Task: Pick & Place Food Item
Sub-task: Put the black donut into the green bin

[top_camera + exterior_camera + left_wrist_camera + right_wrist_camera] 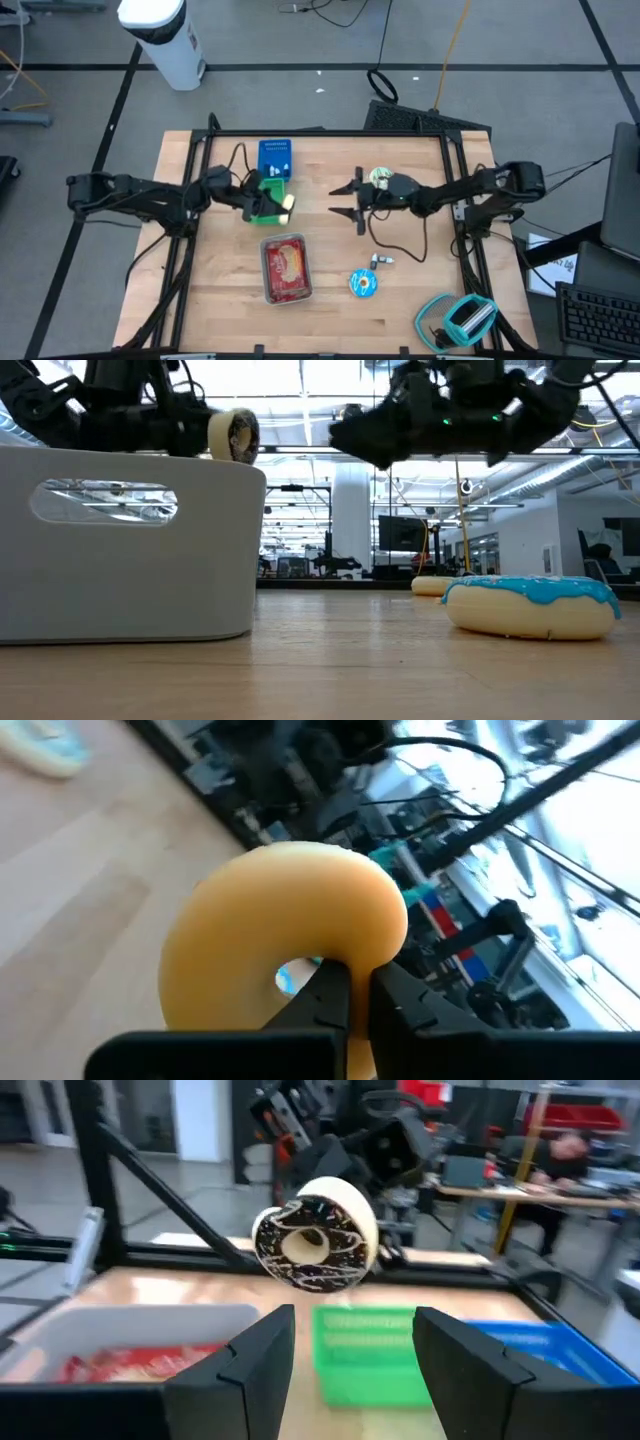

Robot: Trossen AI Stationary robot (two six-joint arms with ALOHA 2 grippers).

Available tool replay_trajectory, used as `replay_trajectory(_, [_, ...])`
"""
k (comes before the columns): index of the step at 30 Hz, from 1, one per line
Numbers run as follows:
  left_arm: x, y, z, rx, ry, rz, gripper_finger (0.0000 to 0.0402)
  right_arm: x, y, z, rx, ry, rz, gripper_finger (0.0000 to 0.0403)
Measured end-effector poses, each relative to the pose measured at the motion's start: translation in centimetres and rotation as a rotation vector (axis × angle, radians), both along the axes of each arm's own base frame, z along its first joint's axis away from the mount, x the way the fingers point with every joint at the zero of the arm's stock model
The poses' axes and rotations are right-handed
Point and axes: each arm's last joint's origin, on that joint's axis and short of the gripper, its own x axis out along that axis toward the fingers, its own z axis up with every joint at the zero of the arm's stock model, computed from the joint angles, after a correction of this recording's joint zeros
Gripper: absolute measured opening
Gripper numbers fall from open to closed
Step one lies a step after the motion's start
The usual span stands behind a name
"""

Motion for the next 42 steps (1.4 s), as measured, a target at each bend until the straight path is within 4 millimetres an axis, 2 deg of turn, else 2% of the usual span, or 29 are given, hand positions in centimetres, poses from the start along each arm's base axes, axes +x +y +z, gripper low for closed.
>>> replay_trajectory(9, [1.7, -2.2, 2.2, 0.124, -0.111, -0.108, 0.0014, 4.2, 0.2, 1.9, 0.042, -0.086, 0.176, 0.0195])
replay_trajectory(16, [3.5, -2.7, 3.1, 0.189, -0.139, -0.198, 0.0006, 7.2, 0.3, 3.1, 0.048, -0.125, 0.325, 0.0195])
replay_trajectory(20, [4.2, -2.8, 3.3, 0.198, -0.151, -0.242, 0.0014, 8.0, 0.7, 3.1, 0.049, -0.129, 0.409, 0.0195])
replay_trajectory(25, [4.6, -2.9, 3.8, 0.217, -0.173, -0.276, 0.0026, 8.1, 0.9, 2.5, 0.037, -0.073, 0.415, 0.0183])
replay_trajectory(30, [4.7, -2.9, 4.2, 0.234, -0.194, -0.309, 0.0028, 8.0, 1.3, 2.3, 0.024, -0.050, 0.503, 0.0148])
replay_trajectory(39, [4.6, -2.7, 4.2, 0.270, -0.212, -0.313, 0.0030, 8.0, 2.1, 2.1, 0.023, -0.035, 0.552, 0.0041])
replay_trajectory(42, [4.7, -2.7, 4.2, 0.292, -0.220, -0.288, 0.0036, 8.0, 2.1, 2.1, 0.025, -0.029, 0.562, 0.0016])
